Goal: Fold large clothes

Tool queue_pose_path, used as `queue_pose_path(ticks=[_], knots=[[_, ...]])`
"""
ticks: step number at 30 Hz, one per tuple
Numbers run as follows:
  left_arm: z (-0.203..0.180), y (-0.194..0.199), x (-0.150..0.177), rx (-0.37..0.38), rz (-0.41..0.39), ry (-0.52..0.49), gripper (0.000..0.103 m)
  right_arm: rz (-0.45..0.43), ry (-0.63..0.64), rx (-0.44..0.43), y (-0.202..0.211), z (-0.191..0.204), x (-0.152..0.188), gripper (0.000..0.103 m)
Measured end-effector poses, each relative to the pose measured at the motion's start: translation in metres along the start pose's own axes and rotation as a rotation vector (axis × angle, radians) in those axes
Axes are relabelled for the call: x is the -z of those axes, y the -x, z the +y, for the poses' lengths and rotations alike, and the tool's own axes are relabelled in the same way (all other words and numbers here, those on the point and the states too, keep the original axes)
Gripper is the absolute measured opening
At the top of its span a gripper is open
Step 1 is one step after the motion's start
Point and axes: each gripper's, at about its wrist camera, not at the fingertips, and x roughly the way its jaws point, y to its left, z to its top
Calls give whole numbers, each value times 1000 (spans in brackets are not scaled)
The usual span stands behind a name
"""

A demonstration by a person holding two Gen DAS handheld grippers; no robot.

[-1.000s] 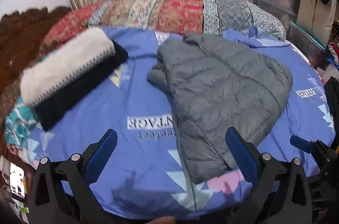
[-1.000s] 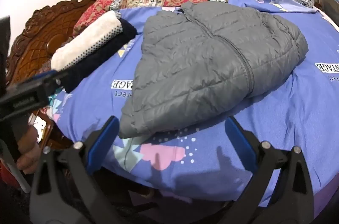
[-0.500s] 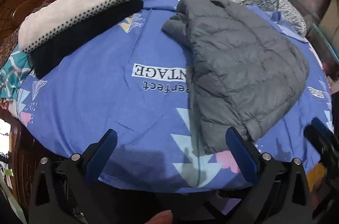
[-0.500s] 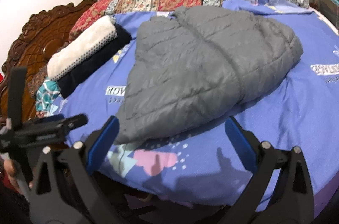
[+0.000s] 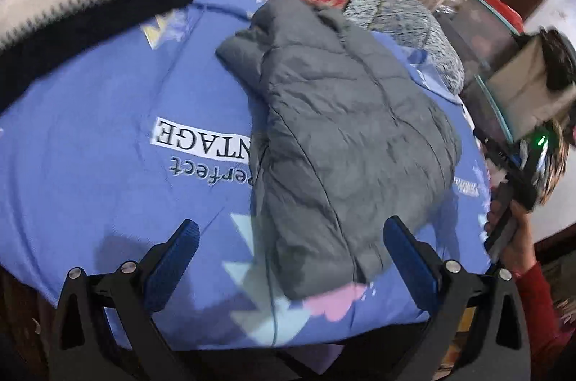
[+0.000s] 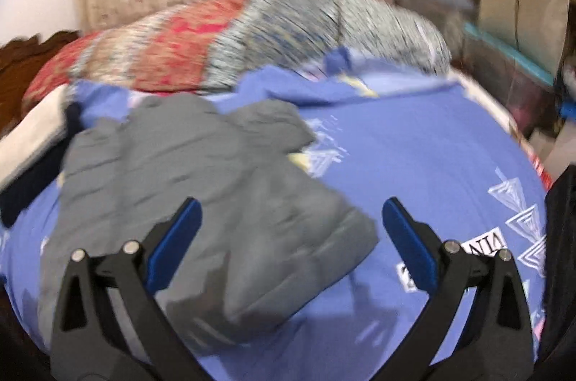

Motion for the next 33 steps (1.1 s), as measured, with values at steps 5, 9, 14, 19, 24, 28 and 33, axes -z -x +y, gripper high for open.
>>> queue_pose_path(ticks=[5,9,14,19,24,28,33], knots=[[-17,-67,-23,75,153,-42,114,197,-105,-103,-60,-26,2,87],[-43,-104,-20,60,225,-141,83,265,71,-166,-39,20,18,8],[-20,-65,-27,83,166,-143,34,188,43,-410,68,47,52,6],[15,22,-2,156,85,-248,33,363,61,-672,150,48,138,7],[53,50,32,21,194,-360,48,477,57,-525,159,10,182,83],[63,60,14,-57,140,-350,54,265,-226,-441,151,-53,145,92],[70,57,-69,-116,-28,-295,68,192,-315,-417,105,-58,104,92]])
